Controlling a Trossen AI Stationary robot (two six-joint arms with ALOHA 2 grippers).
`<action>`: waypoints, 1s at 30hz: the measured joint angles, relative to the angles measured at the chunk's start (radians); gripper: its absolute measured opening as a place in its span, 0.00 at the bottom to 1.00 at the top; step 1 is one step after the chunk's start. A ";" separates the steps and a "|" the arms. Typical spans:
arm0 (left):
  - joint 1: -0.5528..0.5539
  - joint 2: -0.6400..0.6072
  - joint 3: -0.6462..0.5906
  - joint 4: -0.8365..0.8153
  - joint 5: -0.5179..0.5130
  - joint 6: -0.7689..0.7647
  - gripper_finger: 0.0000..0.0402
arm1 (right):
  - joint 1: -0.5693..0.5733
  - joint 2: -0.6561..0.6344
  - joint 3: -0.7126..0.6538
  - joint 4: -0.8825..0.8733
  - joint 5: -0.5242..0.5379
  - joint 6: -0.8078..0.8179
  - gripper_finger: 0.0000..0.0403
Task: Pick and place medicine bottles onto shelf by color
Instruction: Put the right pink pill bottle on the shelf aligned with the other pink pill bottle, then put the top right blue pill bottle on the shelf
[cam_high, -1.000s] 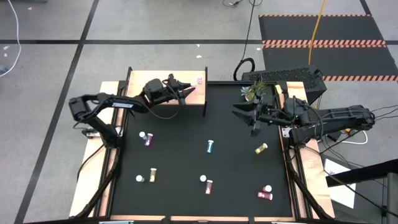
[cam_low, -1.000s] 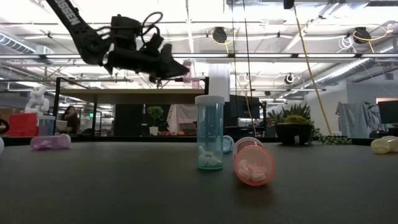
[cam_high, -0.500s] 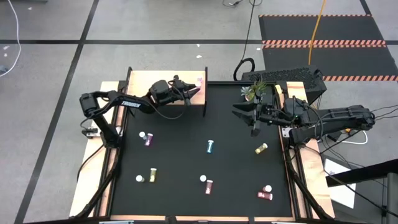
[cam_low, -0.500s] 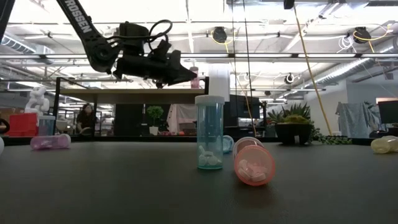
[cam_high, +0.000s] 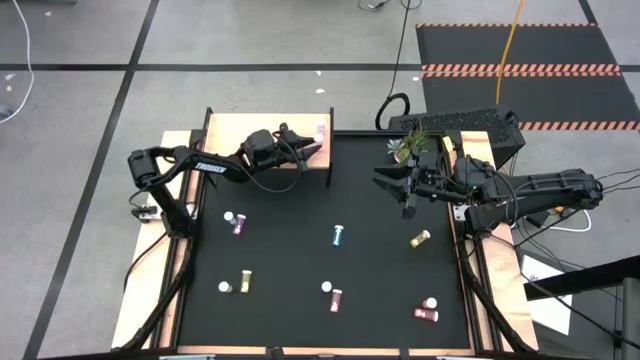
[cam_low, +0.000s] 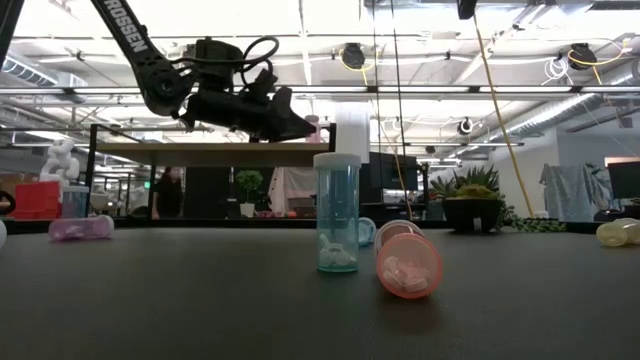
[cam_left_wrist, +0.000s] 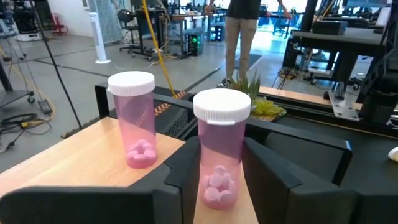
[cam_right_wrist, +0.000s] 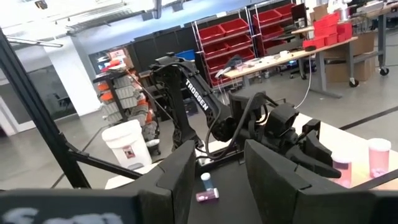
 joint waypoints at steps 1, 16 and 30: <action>-0.002 0.000 0.000 0.000 -0.002 0.001 0.32 | 0.000 0.000 0.000 -0.002 0.000 0.004 0.34; -0.004 -0.129 0.000 -0.132 -0.022 0.063 0.69 | 0.000 0.058 0.000 -0.004 -0.003 0.032 0.46; -0.139 -0.500 0.000 -0.782 -0.159 0.075 0.73 | 0.021 0.061 0.000 -0.009 -0.030 0.040 0.46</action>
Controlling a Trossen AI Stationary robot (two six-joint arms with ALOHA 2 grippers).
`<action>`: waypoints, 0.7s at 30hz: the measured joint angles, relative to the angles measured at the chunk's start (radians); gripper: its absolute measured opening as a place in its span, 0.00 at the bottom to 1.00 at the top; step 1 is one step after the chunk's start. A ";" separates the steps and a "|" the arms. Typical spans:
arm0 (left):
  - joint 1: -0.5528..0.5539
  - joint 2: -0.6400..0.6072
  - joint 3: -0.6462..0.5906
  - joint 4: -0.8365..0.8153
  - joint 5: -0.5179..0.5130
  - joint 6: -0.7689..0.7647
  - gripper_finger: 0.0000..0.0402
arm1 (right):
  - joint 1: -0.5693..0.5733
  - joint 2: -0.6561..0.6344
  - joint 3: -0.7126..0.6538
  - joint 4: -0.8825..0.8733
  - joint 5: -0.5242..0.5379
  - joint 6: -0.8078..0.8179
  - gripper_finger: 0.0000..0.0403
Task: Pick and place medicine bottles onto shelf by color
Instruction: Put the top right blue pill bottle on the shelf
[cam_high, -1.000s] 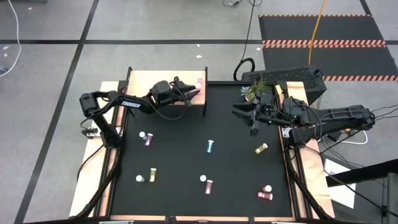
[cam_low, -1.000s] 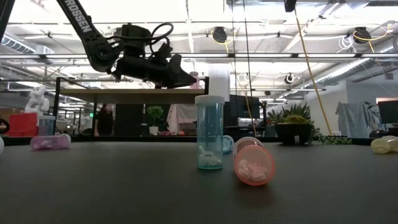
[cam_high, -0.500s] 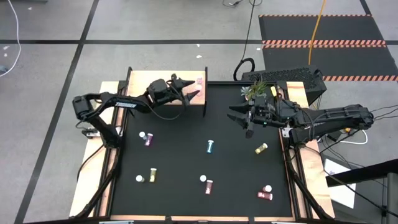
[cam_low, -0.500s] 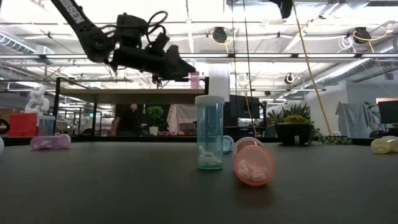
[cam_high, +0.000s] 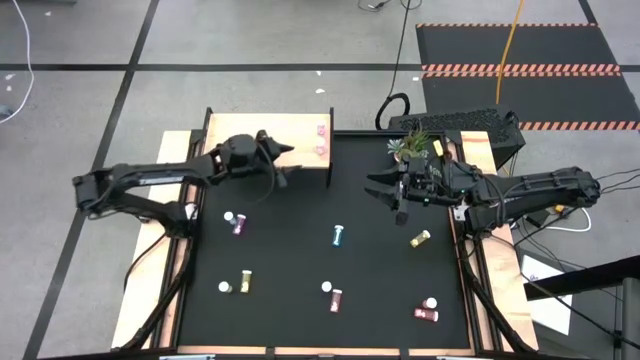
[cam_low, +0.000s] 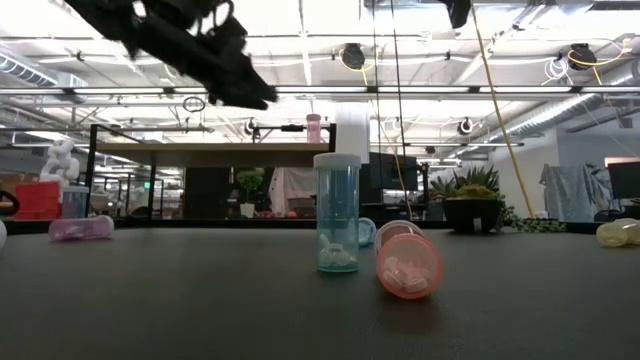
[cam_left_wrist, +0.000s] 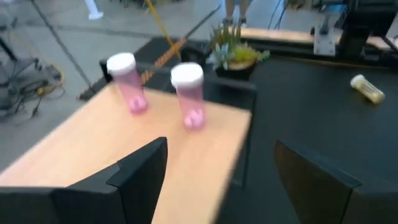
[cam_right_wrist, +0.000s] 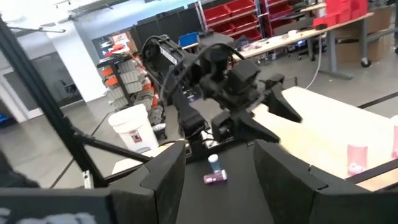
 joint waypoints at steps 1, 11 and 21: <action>-0.021 -0.032 0.000 -0.049 -0.030 -0.023 0.73 | 0.007 0.000 0.000 -0.006 0.000 0.000 0.46; -0.285 -0.234 0.000 -0.472 -0.288 -0.291 0.73 | 0.022 0.006 0.000 -0.027 0.001 0.004 0.46; -0.430 -0.212 -0.018 -0.623 -0.335 -0.653 0.73 | 0.021 0.058 0.000 -0.034 0.006 0.145 0.46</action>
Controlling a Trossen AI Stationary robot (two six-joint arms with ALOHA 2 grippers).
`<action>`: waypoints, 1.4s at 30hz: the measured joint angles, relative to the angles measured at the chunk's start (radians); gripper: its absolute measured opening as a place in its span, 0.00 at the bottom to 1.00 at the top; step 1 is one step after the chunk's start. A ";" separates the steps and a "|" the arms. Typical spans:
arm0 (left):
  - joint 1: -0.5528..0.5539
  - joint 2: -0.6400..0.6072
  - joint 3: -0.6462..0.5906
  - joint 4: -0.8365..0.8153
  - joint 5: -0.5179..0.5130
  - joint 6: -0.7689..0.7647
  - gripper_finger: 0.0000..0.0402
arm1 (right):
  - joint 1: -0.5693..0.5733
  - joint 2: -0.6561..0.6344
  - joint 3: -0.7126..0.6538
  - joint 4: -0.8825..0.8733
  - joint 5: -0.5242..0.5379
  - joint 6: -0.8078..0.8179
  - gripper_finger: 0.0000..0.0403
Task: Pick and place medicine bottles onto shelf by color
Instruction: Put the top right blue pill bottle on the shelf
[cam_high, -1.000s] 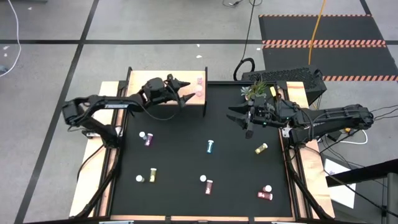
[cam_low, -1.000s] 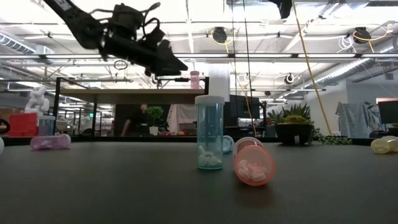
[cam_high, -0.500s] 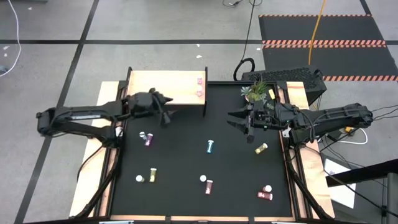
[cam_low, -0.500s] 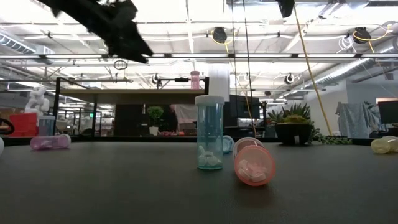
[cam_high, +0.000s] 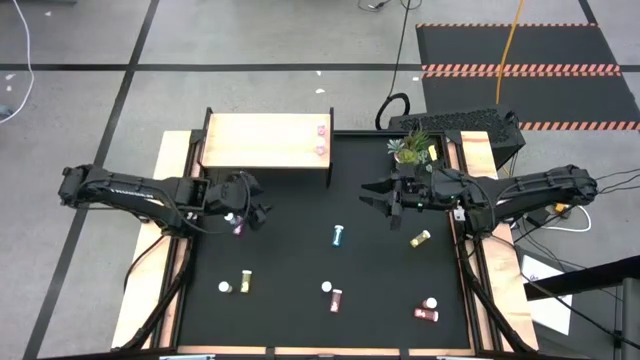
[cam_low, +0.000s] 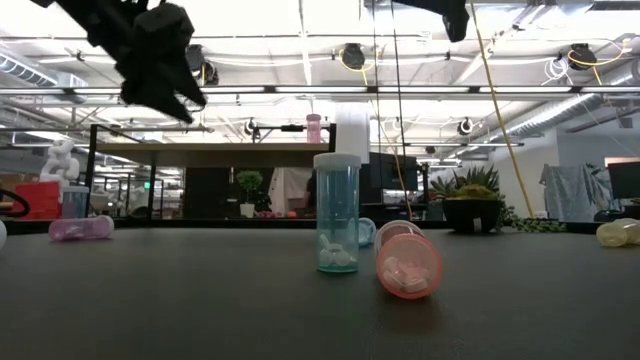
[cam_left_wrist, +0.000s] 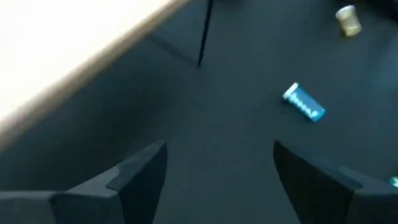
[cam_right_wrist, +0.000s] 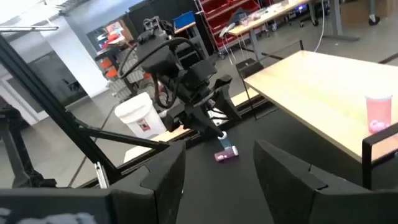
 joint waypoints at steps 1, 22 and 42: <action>-0.003 0.000 0.000 -0.023 0.000 -0.033 0.73 | 0.000 0.002 0.000 -0.005 0.000 0.000 0.46; -0.019 0.698 0.303 0.492 0.116 -0.277 0.73 | 0.021 -0.054 0.000 -0.347 0.050 0.410 0.46; -0.004 1.135 0.801 0.058 0.177 -0.500 0.73 | 0.035 -0.229 0.000 -0.668 0.047 0.554 0.43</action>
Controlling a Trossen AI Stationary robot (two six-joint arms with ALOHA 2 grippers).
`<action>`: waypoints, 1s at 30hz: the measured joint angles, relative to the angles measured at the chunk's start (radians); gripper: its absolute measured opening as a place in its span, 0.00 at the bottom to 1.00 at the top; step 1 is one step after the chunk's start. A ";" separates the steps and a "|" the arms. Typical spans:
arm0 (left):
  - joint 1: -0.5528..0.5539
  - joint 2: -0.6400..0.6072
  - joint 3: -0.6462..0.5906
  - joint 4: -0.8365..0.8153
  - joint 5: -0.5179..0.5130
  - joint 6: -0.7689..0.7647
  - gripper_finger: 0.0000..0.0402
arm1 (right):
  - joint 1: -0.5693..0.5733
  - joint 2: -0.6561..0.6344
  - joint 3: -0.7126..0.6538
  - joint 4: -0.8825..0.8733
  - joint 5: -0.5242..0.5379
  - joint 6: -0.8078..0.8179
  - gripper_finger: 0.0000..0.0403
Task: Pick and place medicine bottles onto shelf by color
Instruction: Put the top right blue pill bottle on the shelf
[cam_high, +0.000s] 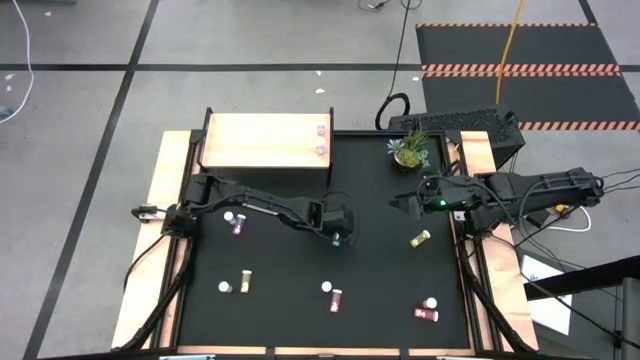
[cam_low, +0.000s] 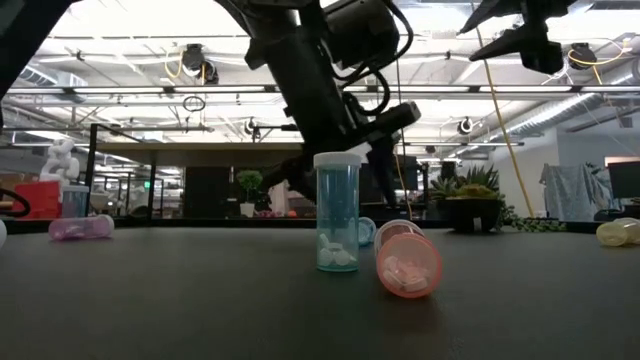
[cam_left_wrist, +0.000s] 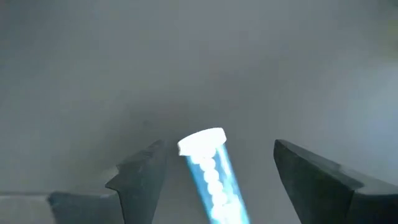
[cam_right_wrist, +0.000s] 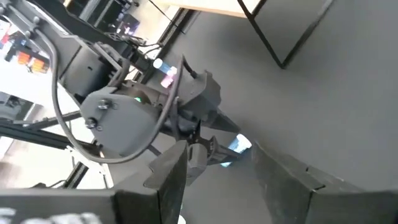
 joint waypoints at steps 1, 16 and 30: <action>0.000 0.003 0.001 -0.002 0.001 -0.003 0.73 | 0.000 -0.006 0.000 -0.009 0.000 -0.001 0.43; 0.012 0.019 0.000 0.017 -0.017 0.009 0.45 | 0.000 -0.048 0.000 -0.064 -0.026 -0.007 0.43; 0.009 0.052 0.001 0.041 0.055 0.026 0.37 | 0.029 -0.066 0.000 -0.075 -0.027 0.000 0.43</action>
